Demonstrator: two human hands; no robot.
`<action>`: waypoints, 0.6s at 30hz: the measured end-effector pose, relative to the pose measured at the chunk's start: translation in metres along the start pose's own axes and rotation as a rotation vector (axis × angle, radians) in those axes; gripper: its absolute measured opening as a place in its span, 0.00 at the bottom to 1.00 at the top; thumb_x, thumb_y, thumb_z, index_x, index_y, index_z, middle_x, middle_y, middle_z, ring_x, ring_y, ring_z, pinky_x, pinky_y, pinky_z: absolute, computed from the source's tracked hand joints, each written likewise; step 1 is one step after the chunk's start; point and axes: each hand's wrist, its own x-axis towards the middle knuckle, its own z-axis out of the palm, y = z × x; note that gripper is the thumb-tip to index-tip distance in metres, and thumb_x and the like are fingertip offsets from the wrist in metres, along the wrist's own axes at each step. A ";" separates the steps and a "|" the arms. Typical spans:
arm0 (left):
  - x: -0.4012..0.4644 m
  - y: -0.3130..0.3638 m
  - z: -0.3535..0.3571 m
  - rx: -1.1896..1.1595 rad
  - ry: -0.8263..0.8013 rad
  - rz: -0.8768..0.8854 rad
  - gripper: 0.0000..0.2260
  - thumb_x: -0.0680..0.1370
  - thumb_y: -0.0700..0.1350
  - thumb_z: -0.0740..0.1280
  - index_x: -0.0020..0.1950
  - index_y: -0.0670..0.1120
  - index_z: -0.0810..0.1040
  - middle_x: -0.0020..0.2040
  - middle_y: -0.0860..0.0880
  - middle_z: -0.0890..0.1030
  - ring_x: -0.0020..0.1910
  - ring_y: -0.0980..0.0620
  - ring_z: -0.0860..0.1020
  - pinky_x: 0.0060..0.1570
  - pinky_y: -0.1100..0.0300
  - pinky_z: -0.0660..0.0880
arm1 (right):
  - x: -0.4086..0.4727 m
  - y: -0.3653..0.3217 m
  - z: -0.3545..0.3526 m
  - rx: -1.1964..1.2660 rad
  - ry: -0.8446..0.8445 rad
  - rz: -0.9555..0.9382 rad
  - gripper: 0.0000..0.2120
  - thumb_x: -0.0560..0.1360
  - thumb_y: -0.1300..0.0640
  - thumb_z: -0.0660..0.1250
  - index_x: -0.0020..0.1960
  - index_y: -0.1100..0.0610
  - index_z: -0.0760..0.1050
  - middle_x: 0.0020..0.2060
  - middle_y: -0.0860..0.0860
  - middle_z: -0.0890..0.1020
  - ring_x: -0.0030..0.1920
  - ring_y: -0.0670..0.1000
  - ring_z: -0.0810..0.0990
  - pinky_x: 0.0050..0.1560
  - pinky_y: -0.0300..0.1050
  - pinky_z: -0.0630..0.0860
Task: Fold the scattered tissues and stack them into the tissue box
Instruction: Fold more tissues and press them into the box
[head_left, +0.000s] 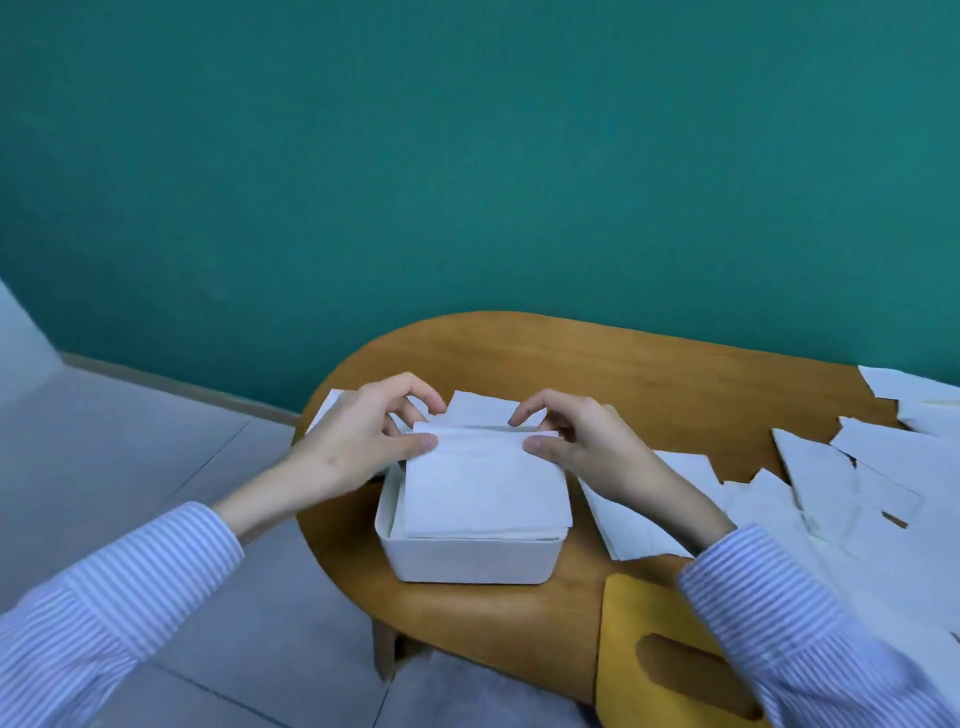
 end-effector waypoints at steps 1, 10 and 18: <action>-0.002 -0.007 0.003 0.004 0.003 -0.006 0.12 0.75 0.43 0.75 0.50 0.60 0.79 0.44 0.53 0.80 0.29 0.59 0.75 0.36 0.61 0.72 | 0.002 0.000 0.006 -0.022 -0.014 0.006 0.08 0.78 0.59 0.69 0.50 0.45 0.78 0.32 0.45 0.77 0.33 0.43 0.72 0.35 0.35 0.65; -0.010 -0.024 0.018 0.250 0.024 0.221 0.09 0.80 0.46 0.70 0.58 0.58 0.79 0.56 0.61 0.76 0.57 0.63 0.72 0.57 0.68 0.67 | -0.013 0.010 0.022 -0.481 -0.013 -0.098 0.15 0.77 0.49 0.68 0.63 0.41 0.73 0.53 0.37 0.75 0.55 0.42 0.69 0.51 0.36 0.63; -0.009 -0.019 0.031 0.534 -0.282 0.256 0.19 0.79 0.57 0.69 0.69 0.60 0.76 0.68 0.63 0.75 0.67 0.61 0.71 0.67 0.54 0.64 | -0.022 -0.005 0.022 -0.707 -0.296 -0.117 0.23 0.78 0.40 0.63 0.72 0.40 0.67 0.72 0.37 0.69 0.71 0.43 0.66 0.71 0.46 0.49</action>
